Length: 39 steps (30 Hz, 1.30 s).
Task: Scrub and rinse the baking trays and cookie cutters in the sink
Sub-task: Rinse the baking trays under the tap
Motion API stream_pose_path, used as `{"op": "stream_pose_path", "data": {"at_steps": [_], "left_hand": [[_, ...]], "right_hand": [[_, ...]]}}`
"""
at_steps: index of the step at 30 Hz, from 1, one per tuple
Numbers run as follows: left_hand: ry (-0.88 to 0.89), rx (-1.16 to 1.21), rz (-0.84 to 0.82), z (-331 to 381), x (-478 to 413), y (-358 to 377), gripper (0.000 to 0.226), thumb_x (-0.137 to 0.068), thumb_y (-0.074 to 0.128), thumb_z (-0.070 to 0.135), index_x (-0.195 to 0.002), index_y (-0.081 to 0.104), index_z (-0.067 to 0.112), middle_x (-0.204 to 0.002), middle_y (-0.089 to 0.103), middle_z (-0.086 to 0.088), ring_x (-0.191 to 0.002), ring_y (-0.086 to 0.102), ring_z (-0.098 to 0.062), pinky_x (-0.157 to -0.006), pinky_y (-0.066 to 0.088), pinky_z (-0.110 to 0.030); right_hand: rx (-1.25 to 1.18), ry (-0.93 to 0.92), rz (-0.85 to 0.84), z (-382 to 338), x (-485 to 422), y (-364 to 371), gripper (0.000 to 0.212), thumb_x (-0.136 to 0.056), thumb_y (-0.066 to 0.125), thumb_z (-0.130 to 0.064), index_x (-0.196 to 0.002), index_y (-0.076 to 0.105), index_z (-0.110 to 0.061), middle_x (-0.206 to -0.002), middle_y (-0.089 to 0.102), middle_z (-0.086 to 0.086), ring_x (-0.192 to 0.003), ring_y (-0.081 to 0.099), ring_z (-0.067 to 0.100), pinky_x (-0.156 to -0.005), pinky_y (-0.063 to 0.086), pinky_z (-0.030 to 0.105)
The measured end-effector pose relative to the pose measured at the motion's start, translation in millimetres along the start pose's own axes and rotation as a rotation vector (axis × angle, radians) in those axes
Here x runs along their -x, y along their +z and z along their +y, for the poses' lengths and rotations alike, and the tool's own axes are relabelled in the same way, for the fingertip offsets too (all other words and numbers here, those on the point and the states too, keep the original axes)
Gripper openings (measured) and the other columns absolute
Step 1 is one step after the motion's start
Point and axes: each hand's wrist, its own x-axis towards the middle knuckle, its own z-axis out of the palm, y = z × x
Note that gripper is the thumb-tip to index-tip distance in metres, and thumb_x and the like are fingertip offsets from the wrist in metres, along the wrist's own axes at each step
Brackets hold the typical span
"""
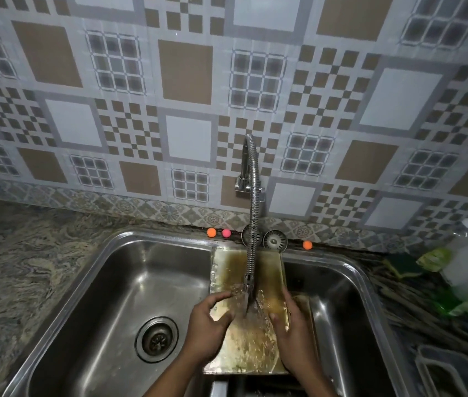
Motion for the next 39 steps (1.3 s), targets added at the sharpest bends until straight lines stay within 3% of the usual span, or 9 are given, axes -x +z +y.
{"op": "stream_pose_path", "data": {"at_steps": [3,7,11,14,22,28,32,36,39], "left_hand": [[0.145,-0.040,0.092,-2.7,-1.8,7.6,0.042,-0.083,0.073,0.009,-0.112,0.064,0.038,-0.119,0.063,0.018,-0.115,0.055,0.002,-0.098,0.042,-0.019],[0.115,-0.122,0.215,-19.6,-17.4,-4.4,0.052,-0.082,0.072,0.005,-0.110,0.056,0.046,-0.118,0.061,0.004,-0.110,0.059,-0.014,-0.096,0.048,-0.034],[-0.064,-0.120,0.163,-28.7,-32.9,-31.2,0.054,-0.081,0.070,-0.005,-0.104,0.056,0.043,-0.112,0.064,-0.001,-0.106,0.062,-0.021,-0.093,0.052,-0.038],[-0.115,-0.005,0.084,-31.0,-35.5,-37.1,0.048,-0.082,0.062,-0.017,-0.105,0.058,0.025,-0.106,0.066,-0.001,-0.098,0.067,-0.014,-0.074,0.055,-0.020],[-0.031,-0.132,-0.011,-14.8,-48.0,-6.3,0.049,-0.077,0.076,-0.004,-0.115,0.061,0.023,-0.113,0.065,0.002,-0.106,0.063,-0.011,-0.092,0.052,-0.023],[0.011,-0.296,-0.121,3.8,-33.5,41.2,0.034,-0.082,0.070,0.002,-0.106,0.065,0.027,-0.108,0.061,-0.003,-0.089,0.065,-0.011,-0.080,0.057,-0.032],[0.007,-0.368,-0.229,-11.5,-26.8,84.6,0.036,-0.085,0.066,0.004,-0.116,0.064,0.022,-0.104,0.059,0.003,-0.076,0.059,0.001,-0.071,0.043,-0.002],[-0.137,-0.339,-0.283,-35.6,-24.7,112.7,0.045,-0.084,0.065,0.004,-0.125,0.061,0.024,-0.121,0.063,-0.009,-0.081,0.067,-0.014,-0.074,0.052,-0.018],[-0.273,-0.324,-0.252,-42.1,-23.9,121.7,0.047,-0.083,0.057,-0.009,-0.126,0.058,0.010,-0.111,0.064,-0.005,-0.067,0.065,0.007,-0.064,0.049,-0.006]], "right_hand": [[-0.070,-0.046,0.122,-2.8,5.8,7.9,0.079,-0.094,0.059,-0.017,-0.152,0.008,-0.035,-0.152,0.025,-0.018,-0.135,0.031,-0.004,-0.099,0.031,0.003],[-0.244,0.051,0.030,-4.3,1.7,36.9,0.071,-0.092,0.055,-0.015,-0.145,0.024,-0.051,-0.144,0.045,-0.017,-0.129,0.047,0.001,-0.108,0.042,0.041],[-0.423,0.071,-0.241,-25.4,18.1,59.0,0.062,-0.095,0.052,-0.003,-0.136,0.032,-0.045,-0.137,0.047,-0.021,-0.119,0.056,-0.001,-0.100,0.047,0.024],[-0.518,0.070,-0.336,-27.6,28.0,68.2,0.063,-0.089,0.060,0.003,-0.140,0.042,-0.031,-0.136,0.053,-0.014,-0.121,0.056,0.003,-0.101,0.048,0.030],[-0.658,0.184,-0.002,-1.0,20.8,37.2,0.051,-0.085,0.066,0.002,-0.130,0.053,-0.020,-0.118,0.070,0.000,-0.109,0.066,0.019,-0.095,0.053,0.041],[-0.371,0.226,0.231,50.8,-8.7,-35.4,0.039,-0.097,0.053,-0.013,-0.135,0.051,-0.023,-0.132,0.058,-0.003,-0.122,0.055,0.017,-0.105,0.044,0.038],[-0.123,0.298,0.261,102.7,-31.4,-72.6,0.037,-0.097,0.054,-0.013,-0.134,0.055,-0.012,-0.126,0.060,0.014,-0.112,0.059,0.026,-0.093,0.047,0.034],[-0.056,0.359,0.198,141.4,-45.1,-78.1,0.036,-0.093,0.057,-0.003,-0.128,0.061,-0.011,-0.112,0.069,0.013,-0.071,0.054,0.007,-0.061,0.041,0.020],[-0.026,0.372,0.124,165.0,-52.0,-67.9,0.037,-0.087,0.057,0.008,-0.120,0.066,-0.006,-0.105,0.072,0.010,-0.086,0.066,0.018,-0.065,0.047,0.014]]}}
